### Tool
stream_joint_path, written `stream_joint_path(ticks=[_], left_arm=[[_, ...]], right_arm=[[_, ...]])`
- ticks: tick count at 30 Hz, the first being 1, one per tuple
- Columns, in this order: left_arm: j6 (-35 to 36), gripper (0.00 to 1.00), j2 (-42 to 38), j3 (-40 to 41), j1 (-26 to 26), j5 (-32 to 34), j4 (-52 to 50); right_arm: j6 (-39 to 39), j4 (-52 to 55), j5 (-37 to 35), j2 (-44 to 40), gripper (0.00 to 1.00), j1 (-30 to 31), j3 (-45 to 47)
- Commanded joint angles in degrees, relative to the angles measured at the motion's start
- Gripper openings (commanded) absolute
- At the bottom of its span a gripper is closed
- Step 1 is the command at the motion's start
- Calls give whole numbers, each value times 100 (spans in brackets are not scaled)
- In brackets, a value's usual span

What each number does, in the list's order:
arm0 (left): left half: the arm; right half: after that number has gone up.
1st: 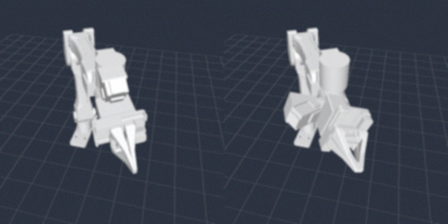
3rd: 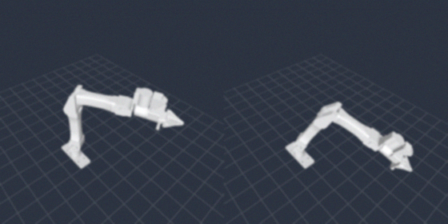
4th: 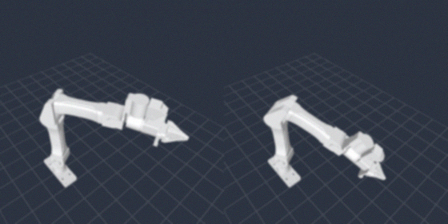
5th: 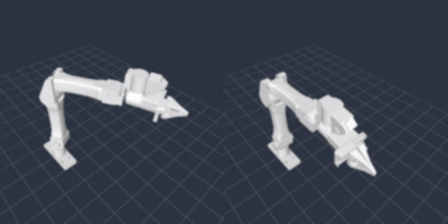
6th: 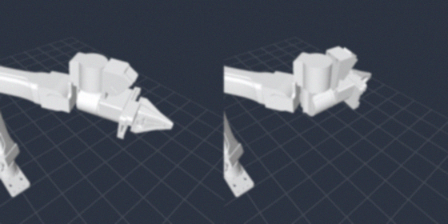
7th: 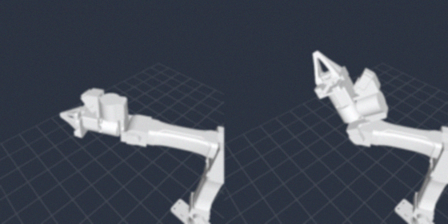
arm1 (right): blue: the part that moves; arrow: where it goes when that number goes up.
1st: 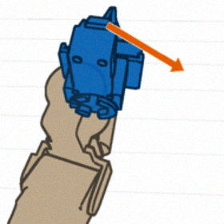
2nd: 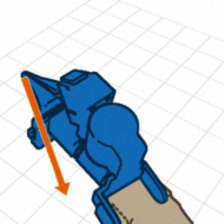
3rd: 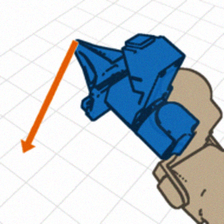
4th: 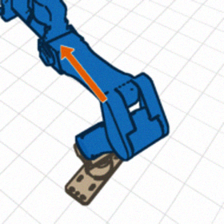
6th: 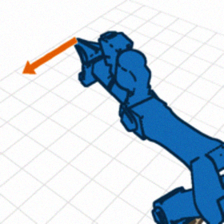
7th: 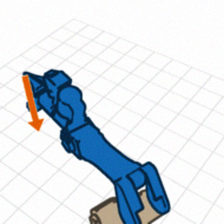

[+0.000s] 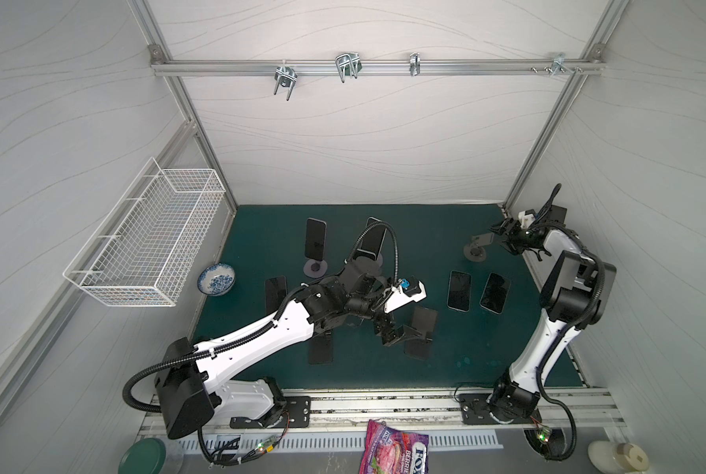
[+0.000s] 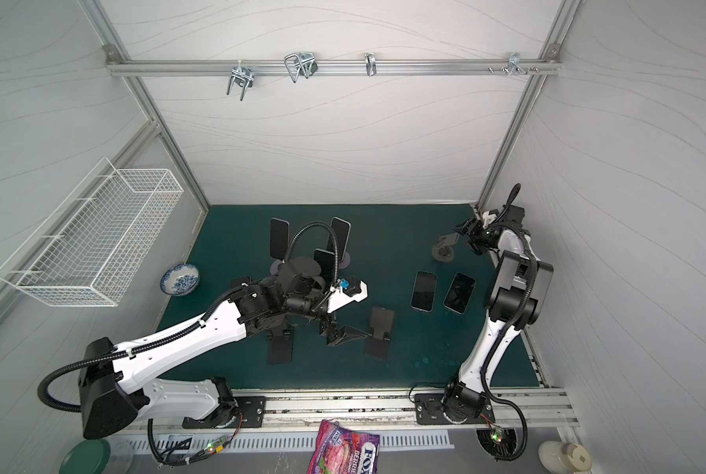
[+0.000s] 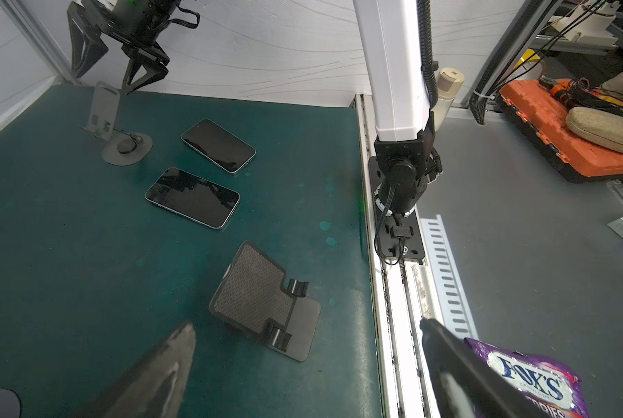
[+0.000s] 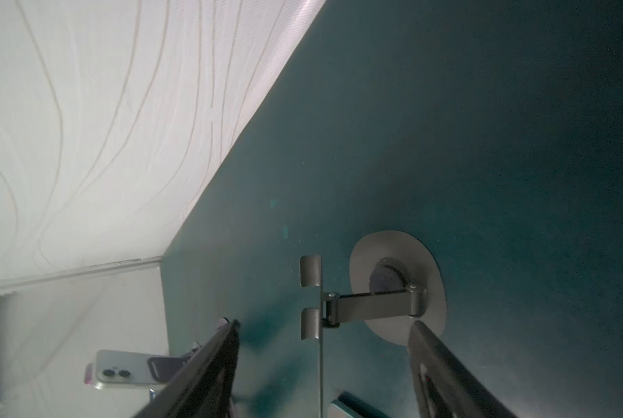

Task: Remove the phone from the phone stand
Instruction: Move the phone stand to the top-right of the table.

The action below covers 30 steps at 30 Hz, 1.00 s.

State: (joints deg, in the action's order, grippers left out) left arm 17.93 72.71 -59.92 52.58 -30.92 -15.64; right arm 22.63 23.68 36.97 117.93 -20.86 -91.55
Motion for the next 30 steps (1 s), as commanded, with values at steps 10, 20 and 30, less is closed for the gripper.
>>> stream_joint_path(ticks=[10, 20, 30], left_arm=[[-61, 98, -342, -87, 18, -42, 390], [-416, 98, -565, -84, 19, 472, 486], [-668, 98, -875, -470, 17, 1426, 15]], right_arm=[[-5, 322, -505, -892, 99, -40, 339], [-305, 1183, -1139, -1415, 99, 66, -15], [-567, 1673, -1075, -2531, 99, 639, 191]])
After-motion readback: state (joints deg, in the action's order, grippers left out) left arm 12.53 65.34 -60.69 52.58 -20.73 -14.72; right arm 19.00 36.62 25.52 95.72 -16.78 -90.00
